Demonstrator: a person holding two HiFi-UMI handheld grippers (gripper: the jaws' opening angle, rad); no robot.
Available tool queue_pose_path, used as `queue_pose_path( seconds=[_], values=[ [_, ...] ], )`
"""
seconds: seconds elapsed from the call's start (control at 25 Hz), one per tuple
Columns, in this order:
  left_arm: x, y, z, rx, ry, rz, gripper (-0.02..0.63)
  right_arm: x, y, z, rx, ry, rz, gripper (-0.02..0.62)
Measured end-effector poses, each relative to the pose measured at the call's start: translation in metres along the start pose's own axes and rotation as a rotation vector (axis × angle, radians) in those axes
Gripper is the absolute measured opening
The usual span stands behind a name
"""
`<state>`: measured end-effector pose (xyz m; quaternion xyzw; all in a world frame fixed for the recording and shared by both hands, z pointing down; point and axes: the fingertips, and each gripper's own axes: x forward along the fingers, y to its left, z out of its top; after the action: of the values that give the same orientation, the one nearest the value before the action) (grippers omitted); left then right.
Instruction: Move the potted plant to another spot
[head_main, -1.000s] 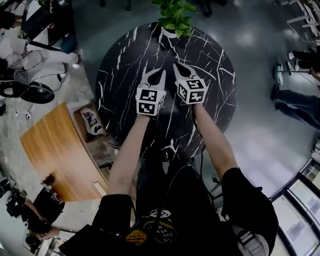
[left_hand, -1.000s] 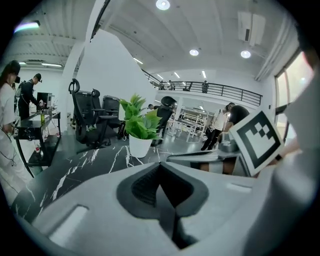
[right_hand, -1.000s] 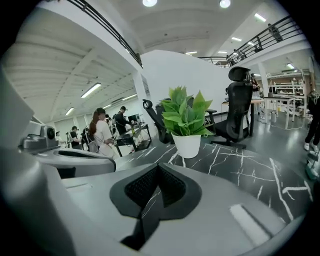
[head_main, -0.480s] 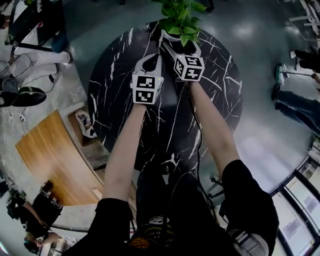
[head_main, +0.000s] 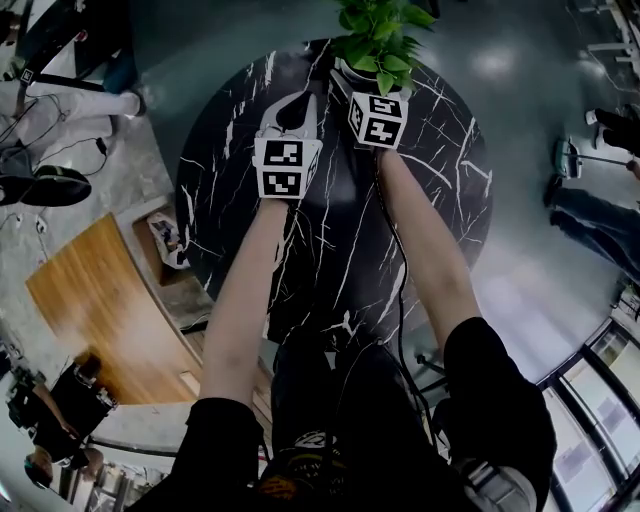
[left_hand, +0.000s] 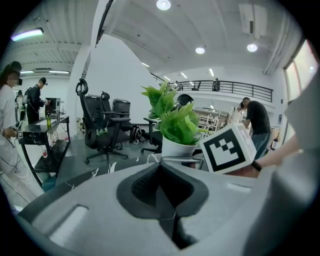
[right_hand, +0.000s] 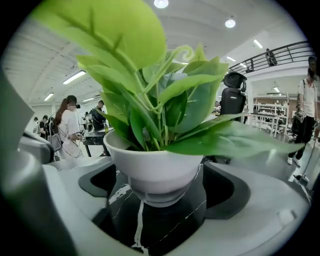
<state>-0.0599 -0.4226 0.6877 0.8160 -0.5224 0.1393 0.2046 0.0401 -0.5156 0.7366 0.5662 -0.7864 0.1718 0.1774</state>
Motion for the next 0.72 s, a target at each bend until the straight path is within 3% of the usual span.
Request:
queue_pose_path(
  seconds=[0.12,0.32,0.72],
  values=[
    [-0.007,0.005,-0.004,-0.015,0.001,0.008,0.005,0.003,-0.001,0.003,-0.018,0.0,-0.028,0.48],
    [-0.02,0.014,-0.003,-0.047,-0.027,0.015,0.003,0.004,0.008,0.002,-0.013,0.001,-0.031,0.476],
    [-0.083,0.066,-0.014,-0.075,-0.047,0.145,0.004,0.004,0.109,-0.004,-0.098,0.013,0.143,0.476]
  ],
)
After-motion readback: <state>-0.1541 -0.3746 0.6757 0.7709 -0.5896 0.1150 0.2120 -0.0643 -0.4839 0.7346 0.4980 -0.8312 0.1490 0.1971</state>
